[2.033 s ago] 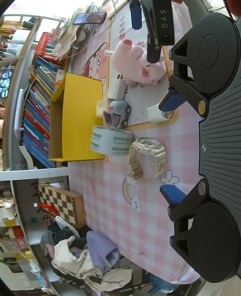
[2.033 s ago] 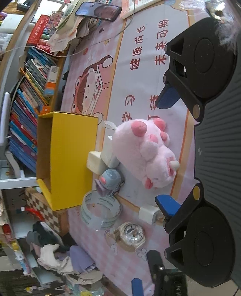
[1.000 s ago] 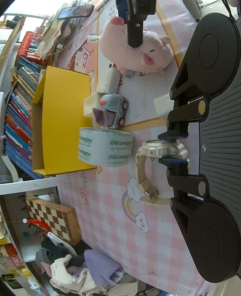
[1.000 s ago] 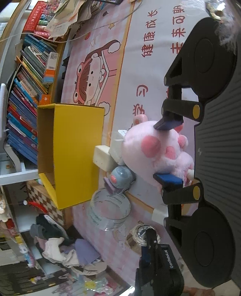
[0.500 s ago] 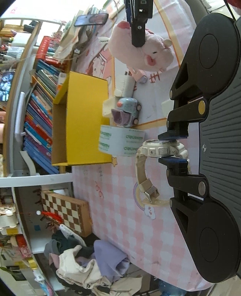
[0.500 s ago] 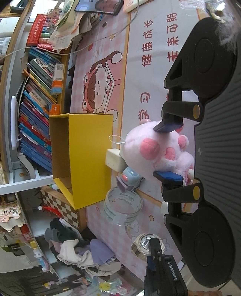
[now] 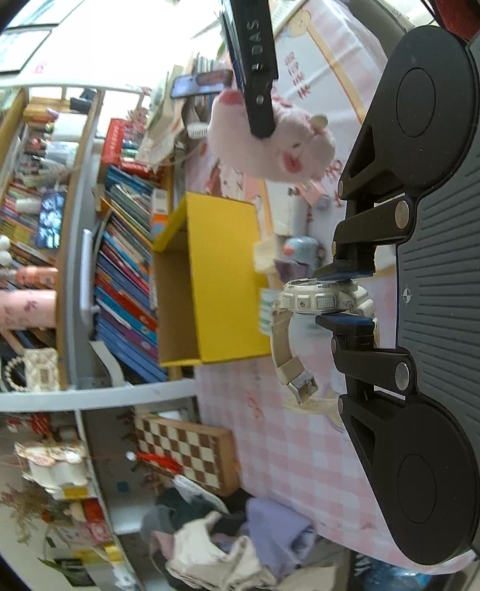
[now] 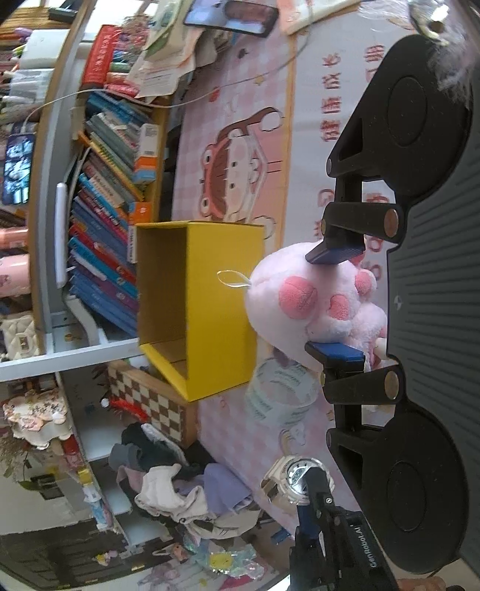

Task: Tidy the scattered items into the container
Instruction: 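Lift the pig with the right tool while the left tool lifts the watch toward the yellow box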

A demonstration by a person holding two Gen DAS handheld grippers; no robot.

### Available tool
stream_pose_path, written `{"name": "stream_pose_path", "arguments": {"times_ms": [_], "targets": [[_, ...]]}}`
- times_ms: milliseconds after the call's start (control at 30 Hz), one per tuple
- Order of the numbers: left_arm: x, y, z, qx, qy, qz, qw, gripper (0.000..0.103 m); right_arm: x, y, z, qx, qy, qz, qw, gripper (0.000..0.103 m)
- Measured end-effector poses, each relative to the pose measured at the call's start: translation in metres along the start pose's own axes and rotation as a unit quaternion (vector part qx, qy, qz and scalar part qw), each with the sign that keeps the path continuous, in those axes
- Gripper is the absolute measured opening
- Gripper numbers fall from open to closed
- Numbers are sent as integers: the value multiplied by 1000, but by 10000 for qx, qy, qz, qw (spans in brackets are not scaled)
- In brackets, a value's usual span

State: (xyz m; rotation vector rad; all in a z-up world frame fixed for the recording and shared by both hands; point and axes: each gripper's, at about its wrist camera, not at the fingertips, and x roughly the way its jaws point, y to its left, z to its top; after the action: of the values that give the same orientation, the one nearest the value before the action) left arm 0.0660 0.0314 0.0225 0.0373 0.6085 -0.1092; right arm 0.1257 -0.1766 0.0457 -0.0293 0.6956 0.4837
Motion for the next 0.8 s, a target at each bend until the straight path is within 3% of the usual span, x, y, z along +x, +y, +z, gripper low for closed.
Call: {"name": "stream_pose_path", "arguments": {"times_ms": [400, 800], "targets": [[25, -2, 69, 432, -451, -87, 9980, 17, 17, -7, 65, -371, -432, 256, 9980, 41], [86, -4, 136, 707, -343, -90, 9969, 17, 73, -37, 144, -903, -730, 458, 9922, 42]]}}
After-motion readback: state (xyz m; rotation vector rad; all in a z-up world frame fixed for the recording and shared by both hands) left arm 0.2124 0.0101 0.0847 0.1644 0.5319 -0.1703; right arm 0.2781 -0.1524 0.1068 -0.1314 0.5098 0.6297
